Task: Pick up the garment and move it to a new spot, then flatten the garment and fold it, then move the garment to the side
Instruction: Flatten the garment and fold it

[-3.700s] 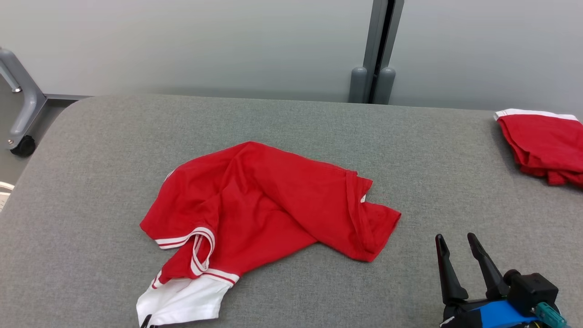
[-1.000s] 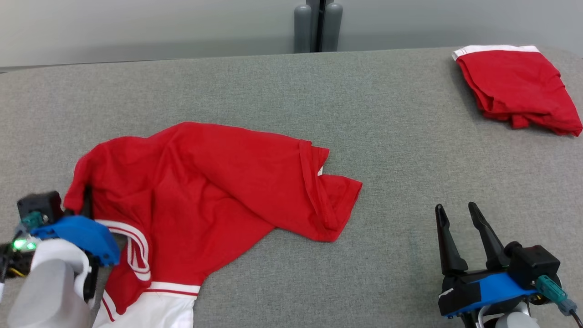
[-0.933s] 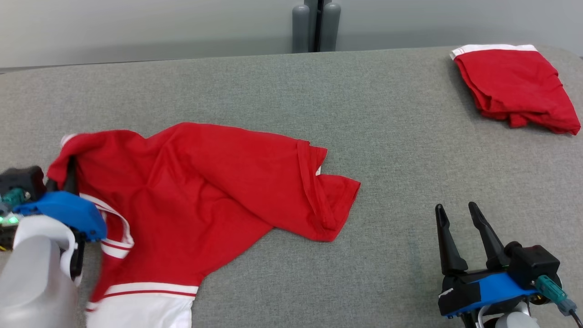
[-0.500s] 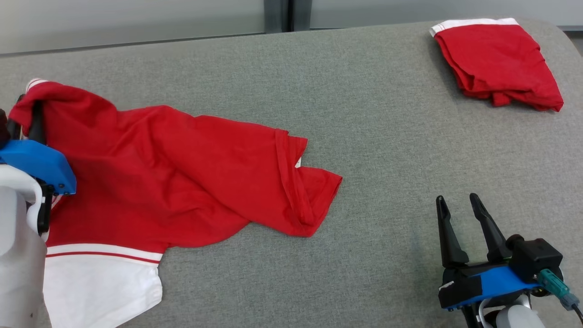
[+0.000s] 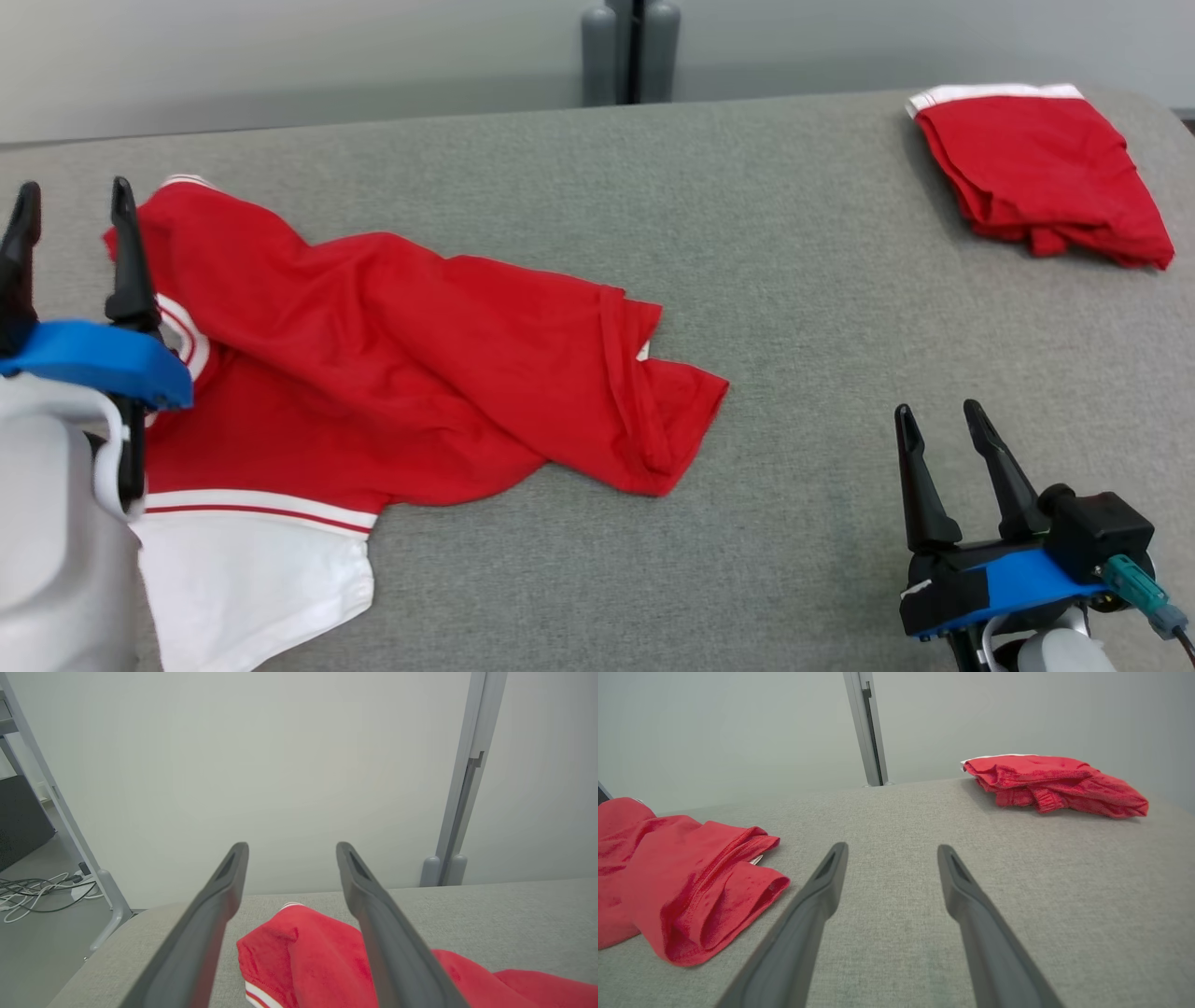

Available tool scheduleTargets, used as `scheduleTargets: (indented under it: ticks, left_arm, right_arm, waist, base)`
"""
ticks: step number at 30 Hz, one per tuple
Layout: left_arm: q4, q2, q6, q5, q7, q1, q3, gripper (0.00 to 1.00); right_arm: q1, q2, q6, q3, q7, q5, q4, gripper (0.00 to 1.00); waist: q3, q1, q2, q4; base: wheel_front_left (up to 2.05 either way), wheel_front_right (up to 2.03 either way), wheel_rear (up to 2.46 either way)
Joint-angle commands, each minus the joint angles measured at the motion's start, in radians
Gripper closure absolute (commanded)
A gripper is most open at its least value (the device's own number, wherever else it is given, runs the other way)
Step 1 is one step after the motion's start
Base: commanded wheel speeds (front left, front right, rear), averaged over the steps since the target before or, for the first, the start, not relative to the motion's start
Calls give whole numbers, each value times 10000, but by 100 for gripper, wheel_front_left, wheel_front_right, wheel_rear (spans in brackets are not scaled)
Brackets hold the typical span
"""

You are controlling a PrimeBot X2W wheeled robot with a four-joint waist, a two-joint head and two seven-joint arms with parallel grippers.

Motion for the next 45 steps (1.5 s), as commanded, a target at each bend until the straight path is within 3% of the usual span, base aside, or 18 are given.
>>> scheduleTargets:
  ticks: [1, 9, 18, 27, 38, 45]
  left_arm:
    - [-471, -168, 22, 19, -42, 400, 123, 0]
    - [-3173, -1269, -41, 228, -45, 2738, 752, 0]
    - [-4864, -2292, -134, 882, -46, 4758, 1116, 0]
    - [-5642, -2747, -167, 1199, -46, 5840, 1018, 0]
    - [-5987, -2914, 0, 1330, -47, 6581, 972, 0]
    - [-5869, -2924, -6, 1318, -47, 6549, 859, 0]
  right_arm:
    - [100, -26, 5, -1, -33, 29, -9, 0]
    - [323, -29, 5, 92, -33, -39, 146, 0]
    - [572, -27, 5, 144, -33, -5, 201, 0]
    - [715, -28, 5, 210, -33, 105, 238, 0]
    - [928, -28, 5, 417, -33, 149, 394, 0]
    - [481, -116, 5, 1369, -34, -3, 651, 0]
  waist:
    - [-109, 1, -2, 90]
    - [-757, 1, -2, 575]
    - [-1152, 1, -2, 985]
    - [-1228, 1, -2, 1129]
    - [-1519, 1, -2, 1207]
    - [-1571, 1, -2, 1328]
  base:
    - [0, 0, 0]
    - [0, 0, 0]
    - [0, 0, 0]
    - [0, 0, 0]
    - [0, 0, 0]
    - [0, 0, 0]
